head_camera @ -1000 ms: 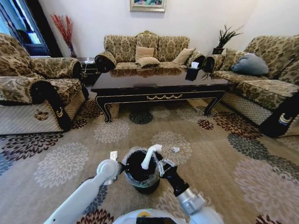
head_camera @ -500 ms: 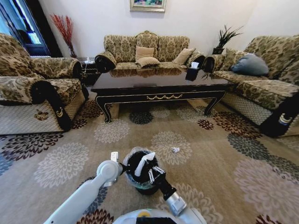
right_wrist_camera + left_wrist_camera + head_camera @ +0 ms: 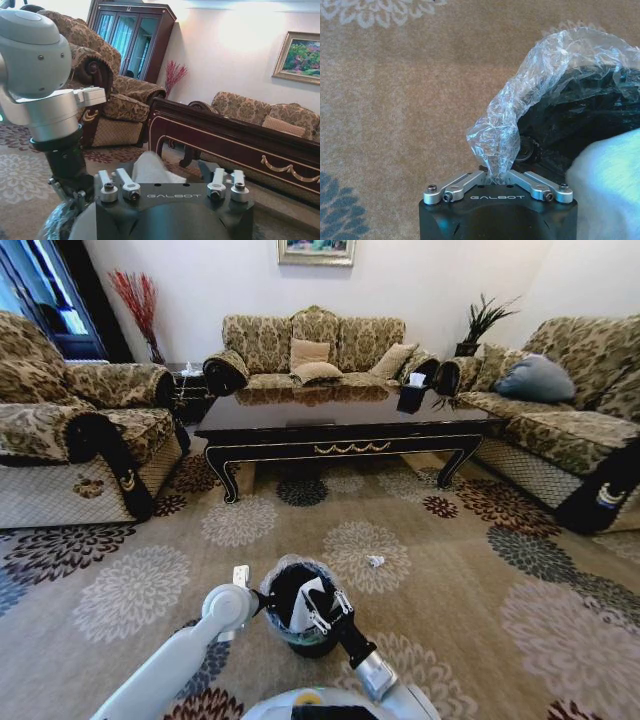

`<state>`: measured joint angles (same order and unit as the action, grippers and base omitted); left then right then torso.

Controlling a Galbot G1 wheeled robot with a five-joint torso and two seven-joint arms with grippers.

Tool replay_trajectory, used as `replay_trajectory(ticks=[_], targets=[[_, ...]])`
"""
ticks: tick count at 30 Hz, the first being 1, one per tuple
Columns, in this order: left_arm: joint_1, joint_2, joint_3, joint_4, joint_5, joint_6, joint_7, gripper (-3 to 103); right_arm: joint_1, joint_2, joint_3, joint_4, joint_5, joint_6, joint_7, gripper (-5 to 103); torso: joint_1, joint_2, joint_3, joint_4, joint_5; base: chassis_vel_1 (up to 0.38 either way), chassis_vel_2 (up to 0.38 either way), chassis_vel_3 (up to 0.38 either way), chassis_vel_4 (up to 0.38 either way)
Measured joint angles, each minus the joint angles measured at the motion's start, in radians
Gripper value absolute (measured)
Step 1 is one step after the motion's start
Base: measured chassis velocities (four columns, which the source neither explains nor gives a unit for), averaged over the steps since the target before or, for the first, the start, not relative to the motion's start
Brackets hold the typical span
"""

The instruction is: Move to the front of the table and pick up the trash from the floor, then place it into the trash bin.

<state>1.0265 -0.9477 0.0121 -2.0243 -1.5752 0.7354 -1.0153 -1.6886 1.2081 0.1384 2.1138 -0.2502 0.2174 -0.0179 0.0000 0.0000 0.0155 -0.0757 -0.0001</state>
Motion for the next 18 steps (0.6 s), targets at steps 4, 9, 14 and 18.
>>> replay_trajectory(ticks=[4,9,14,18], targets=[[0.001,-0.002,0.000,-0.001,0.000,0.000,0.000,0,-0.005,0.007,-0.005,0.000,0.007,0.001,0.000,89,0.000,0.000,0.000,-0.0001,0.0000,0.000,0.000,0.000,0.000],[0.009,-0.003,-0.005,-0.008,0.000,0.000,0.000,0,0.000,0.017,-0.006,-0.017,0.018,-0.002,0.012,99,0.000,0.000,0.000,0.0000,0.0000,0.000,0.000,0.000,0.000],[0.013,0.001,-0.017,-0.015,-0.007,0.000,0.000,0,0.003,0.019,-0.004,-0.036,0.035,-0.012,0.027,100,0.000,0.000,0.000,0.0000,0.0000,0.000,0.000,0.000,0.000],[0.020,0.005,-0.039,-0.022,-0.019,0.000,0.002,0,0.003,0.018,0.002,-0.061,0.053,-0.017,0.040,100,0.000,0.000,0.000,-0.0001,0.0000,0.000,0.000,0.000,0.000]])
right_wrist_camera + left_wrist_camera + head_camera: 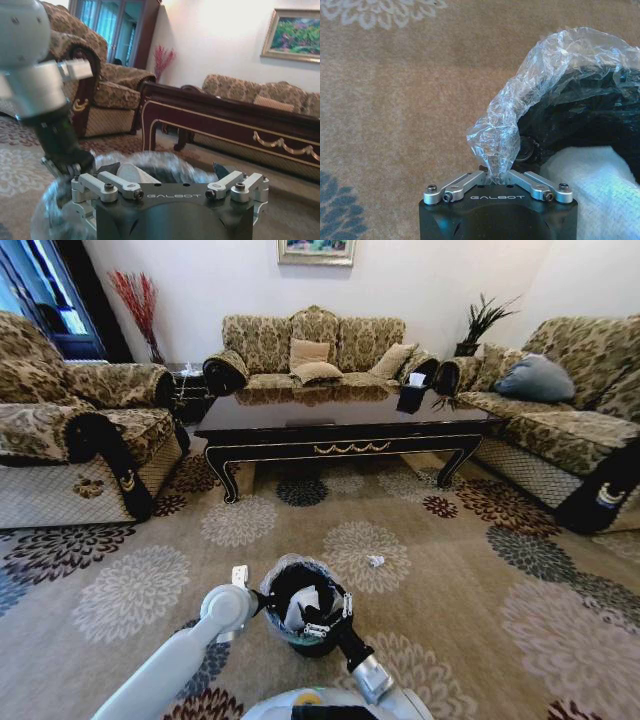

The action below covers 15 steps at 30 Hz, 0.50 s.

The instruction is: Move to the front of the table and pick up the trash from the floor, then place it into the trash bin.

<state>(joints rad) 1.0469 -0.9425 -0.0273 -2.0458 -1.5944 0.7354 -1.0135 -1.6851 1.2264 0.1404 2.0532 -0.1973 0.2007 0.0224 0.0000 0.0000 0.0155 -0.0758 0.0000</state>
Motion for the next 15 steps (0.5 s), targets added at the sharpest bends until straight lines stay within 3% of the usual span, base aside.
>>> replay_trajectory(ticks=[8,15], targets=[[0.006,0.038,-0.058,-0.002,-0.025,0.000,0.020,0,-0.009,-0.023,0.018,0.004,0.114,-0.037,0.002,100,0.000,0.000,0.000,0.0002,0.0001,0.000,0.000,0.000,0.000],[0.011,0.022,-0.065,-0.007,-0.026,0.000,0.035,0,-0.021,-0.024,0.009,0.001,0.141,-0.050,-0.005,100,0.000,0.000,0.000,0.0000,0.0000,0.000,0.000,0.000,0.000]])
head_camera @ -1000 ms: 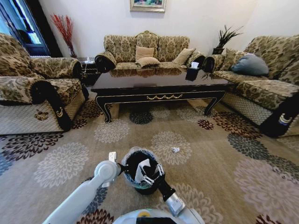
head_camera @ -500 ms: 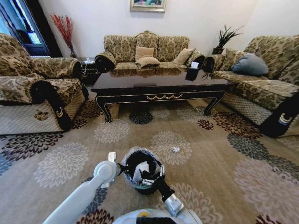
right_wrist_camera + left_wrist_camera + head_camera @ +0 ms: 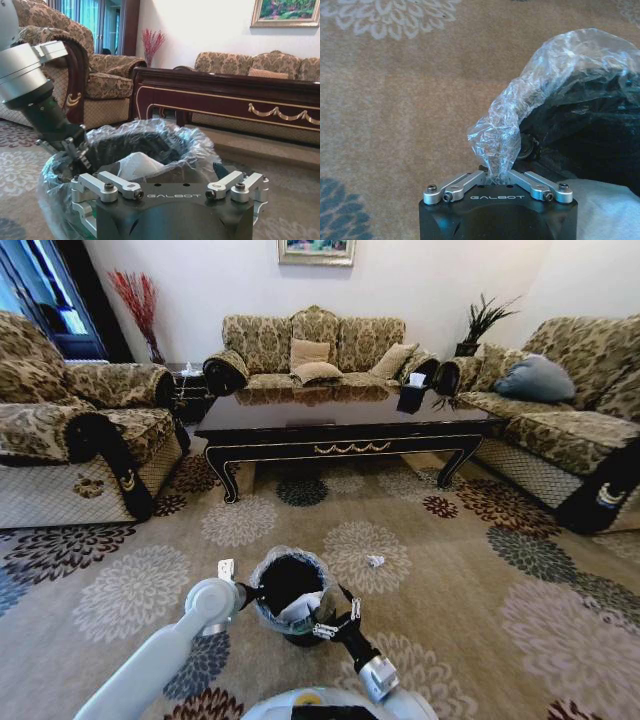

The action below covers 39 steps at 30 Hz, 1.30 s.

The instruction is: Move to the front of the table and pick up the trash from the floor, then place it into the trash bin.

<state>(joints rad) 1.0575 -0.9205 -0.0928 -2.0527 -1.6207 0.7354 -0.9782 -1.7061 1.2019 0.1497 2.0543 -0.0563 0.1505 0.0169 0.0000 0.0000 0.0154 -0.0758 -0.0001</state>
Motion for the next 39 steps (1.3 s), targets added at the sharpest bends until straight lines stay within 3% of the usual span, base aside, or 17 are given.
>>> replay_trajectory(ticks=[17,23,30,39], targets=[[-0.008,0.002,-0.054,0.051,-0.023,0.000,0.010,0,-0.011,-0.025,0.040,0.035,0.037,-0.003,0.002,100,0.000,0.000,0.000,0.0000,-0.0001,0.000,0.000,0.000,0.000],[-0.007,0.021,-0.079,0.055,-0.028,0.000,0.013,0,0.045,-0.033,0.066,0.017,0.108,-0.020,0.028,100,0.000,0.000,0.000,0.0000,0.0000,0.000,0.000,0.000,0.000],[0.003,0.053,-0.131,0.060,-0.038,0.000,0.010,0,0.182,-0.064,0.130,-0.118,0.187,-0.051,0.104,100,0.000,0.000,0.000,0.0000,0.0000,0.000,0.000,0.000,0.000],[0.016,0.082,-0.174,0.068,-0.047,0.000,-0.005,0,0.341,-0.062,0.162,-0.403,0.225,-0.066,0.125,100,0.000,0.000,0.000,-0.0002,0.0000,0.000,0.000,0.000,0.000]])
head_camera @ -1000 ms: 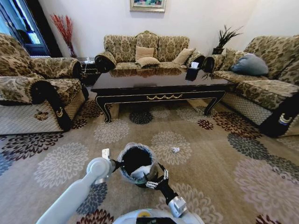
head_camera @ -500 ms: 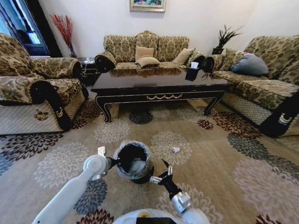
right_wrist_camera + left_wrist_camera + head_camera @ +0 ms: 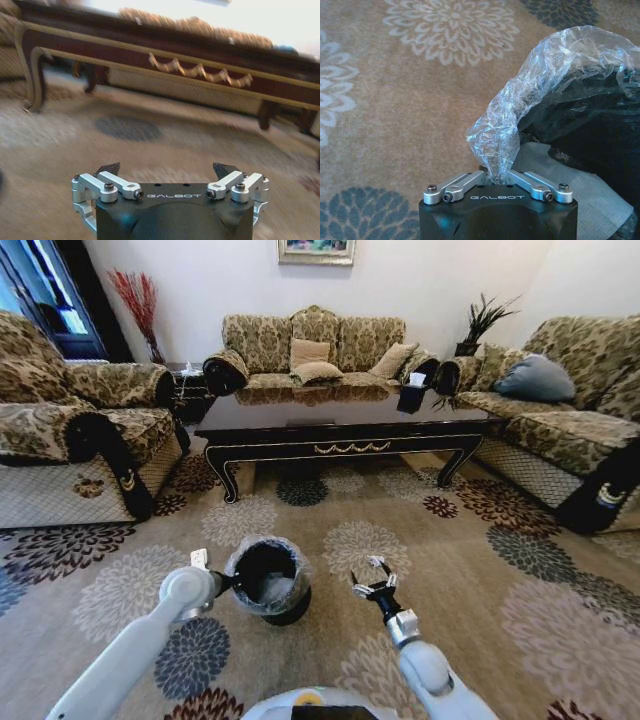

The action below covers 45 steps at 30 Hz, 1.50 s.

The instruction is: Move to the front of the table and pick up the trash from the floor, then place it into the trash bin.

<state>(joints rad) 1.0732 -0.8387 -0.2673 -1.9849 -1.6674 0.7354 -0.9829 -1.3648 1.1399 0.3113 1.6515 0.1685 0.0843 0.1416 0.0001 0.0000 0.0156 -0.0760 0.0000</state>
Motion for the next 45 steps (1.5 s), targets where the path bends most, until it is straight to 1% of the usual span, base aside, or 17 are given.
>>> replay_trajectory(ticks=[3,4,8,9,13,14,17,20,23,33,41,44,45], targets=[[0.010,0.007,-0.021,-0.002,-0.007,0.000,-0.001,0,0.092,0.013,-0.004,-0.135,0.028,-0.005,-0.002,100,0.000,0.000,0.000,0.0001,-0.0002,0.000,0.000,0.000,0.000],[0.010,0.007,-0.021,-0.002,-0.007,0.000,-0.001,0,0.092,0.013,-0.004,-0.135,0.028,-0.005,-0.002,100,0.000,0.000,0.000,0.0001,-0.0002,0.000,0.000,0.000,0.000],[0.029,0.013,-0.048,-0.014,-0.014,0.000,-0.001,0,0.203,0.034,-0.025,-0.274,0.062,0.001,-0.044,100,0.000,0.000,0.000,0.0003,-0.0001,0.000,0.000,0.000,0.000],[0.029,0.013,-0.048,-0.014,-0.014,0.000,-0.001,0,0.203,0.034,-0.025,-0.274,0.062,0.001,-0.044,100,0.000,0.000,0.000,0.0003,-0.0001,0.000,0.000,0.000,0.000],[0.056,0.018,-0.077,-0.028,-0.016,0.000,-0.002,0,0.282,0.061,-0.046,-0.402,0.071,0.040,-0.071,100,0.000,0.000,0.000,0.0003,0.0000,0.000,0.000,0.000,0.000],[0.056,0.018,-0.077,-0.028,-0.016,0.000,-0.002,0,0.282,0.061,-0.046,-0.402,0.071,0.040,-0.071,100,0.000,0.000,0.000,0.0003,0.0000,0.000,0.000,0.000,0.000],[0.082,0.021,-0.097,-0.038,-0.017,0.000,-0.002,0,0.327,0.081,-0.055,-0.508,0.072,0.053,-0.075,100,0.000,0.000,0.000,0.0002,0.0000,0.000,0.000,0.000,0.000],[0.089,0.021,-0.102,-0.041,-0.017,0.000,-0.002,0,0.342,0.086,-0.055,-0.544,0.072,0.055,-0.076,100,0.000,0.000,0.000,0.0003,0.0000,0.000,0.000,0.000,0.000],[0.099,0.022,-0.111,-0.047,-0.017,0.000,-0.002,0,0.373,0.098,-0.050,-0.628,0.068,0.057,-0.076,100,0.000,0.000,0.000,0.0001,0.0000,-0.031,0.026,0.034,-0.034],[0.113,0.018,-0.122,-0.063,-0.020,0.000,-0.002,0,0.441,0.114,-0.017,-0.761,0.068,0.058,-0.058,100,0.000,0.000,0.000,0.0002,0.0000,-0.094,0.090,0.104,-0.100],[0.110,0.026,-0.122,-0.079,-0.029,0.000,-0.002,0,0.506,0.142,0.001,-0.882,0.023,0.058,-0.061,100,0.000,0.000,0.000,0.0002,0.0000,0.000,0.000,0.000,0.000],[0.114,0.030,-0.122,-0.082,-0.028,0.000,-0.002,0,0.564,0.153,0.011,-0.977,0.008,0.079,-0.086,100,0.000,0.000,0.000,0.0001,0.0001,0.000,0.000,0.000,0.000],[0.114,0.030,-0.122,-0.082,-0.028,0.000,-0.002,0,0.564,0.153,0.011,-0.977,0.008,0.079,-0.086,100,0.000,0.000,0.000,0.0001,0.0001,0.000,0.000,0.000,0.000]])
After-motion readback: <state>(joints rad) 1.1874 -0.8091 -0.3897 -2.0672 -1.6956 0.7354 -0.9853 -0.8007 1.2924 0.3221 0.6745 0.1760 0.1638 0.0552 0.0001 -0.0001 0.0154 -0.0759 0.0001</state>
